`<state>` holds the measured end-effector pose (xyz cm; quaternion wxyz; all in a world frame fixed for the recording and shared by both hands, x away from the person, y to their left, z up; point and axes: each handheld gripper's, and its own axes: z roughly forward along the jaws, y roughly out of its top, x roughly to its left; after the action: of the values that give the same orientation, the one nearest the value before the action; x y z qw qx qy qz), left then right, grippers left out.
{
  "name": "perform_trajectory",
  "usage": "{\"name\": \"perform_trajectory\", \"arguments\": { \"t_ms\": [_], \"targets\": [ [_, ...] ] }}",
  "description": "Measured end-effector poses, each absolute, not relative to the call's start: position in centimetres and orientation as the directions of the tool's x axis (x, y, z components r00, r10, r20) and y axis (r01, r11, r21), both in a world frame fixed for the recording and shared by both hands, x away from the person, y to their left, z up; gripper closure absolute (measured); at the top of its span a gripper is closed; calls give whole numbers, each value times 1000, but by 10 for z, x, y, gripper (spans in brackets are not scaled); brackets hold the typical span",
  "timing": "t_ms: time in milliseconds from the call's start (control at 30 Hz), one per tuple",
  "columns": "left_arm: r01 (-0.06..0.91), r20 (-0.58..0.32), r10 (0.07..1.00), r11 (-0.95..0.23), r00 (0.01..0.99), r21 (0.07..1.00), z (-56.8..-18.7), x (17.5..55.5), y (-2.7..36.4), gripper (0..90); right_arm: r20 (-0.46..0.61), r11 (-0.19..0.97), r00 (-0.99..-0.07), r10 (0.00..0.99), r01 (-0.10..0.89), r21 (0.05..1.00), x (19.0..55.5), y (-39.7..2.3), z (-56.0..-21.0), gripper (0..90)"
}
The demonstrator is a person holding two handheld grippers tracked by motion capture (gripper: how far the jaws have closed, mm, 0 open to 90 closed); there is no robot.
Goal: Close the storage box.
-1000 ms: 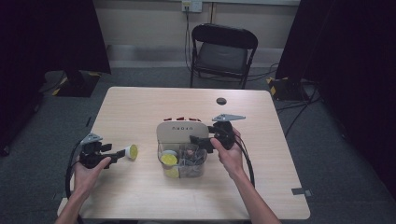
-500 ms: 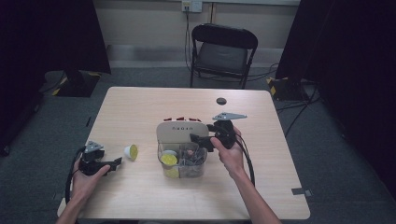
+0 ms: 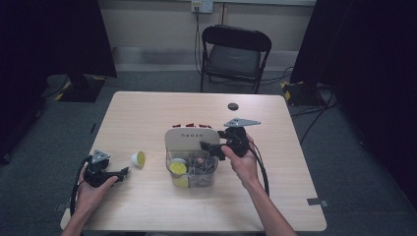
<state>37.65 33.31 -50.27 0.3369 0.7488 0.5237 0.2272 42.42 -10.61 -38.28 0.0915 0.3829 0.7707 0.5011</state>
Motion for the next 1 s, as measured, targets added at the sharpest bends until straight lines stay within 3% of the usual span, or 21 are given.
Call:
{"name": "perform_trajectory", "arguments": {
  "t_ms": [500, 600, 1000],
  "targets": [
    [633, -13, 938, -223, 346, 741, -503, 377, 333, 124, 240, 207, -695, 678, 494, 845, 417, -107, -380, 147],
    [634, -13, 938, -224, 346, 741, -503, 377, 333, 124, 253, 200, -709, 659, 489, 849, 414, -108, -379, 195],
    [634, -12, 938, -225, 347, 740, -503, 378, 333, 122, 251, 209, -712, 656, 491, 846, 411, -106, -378, 220]
  ]
}}
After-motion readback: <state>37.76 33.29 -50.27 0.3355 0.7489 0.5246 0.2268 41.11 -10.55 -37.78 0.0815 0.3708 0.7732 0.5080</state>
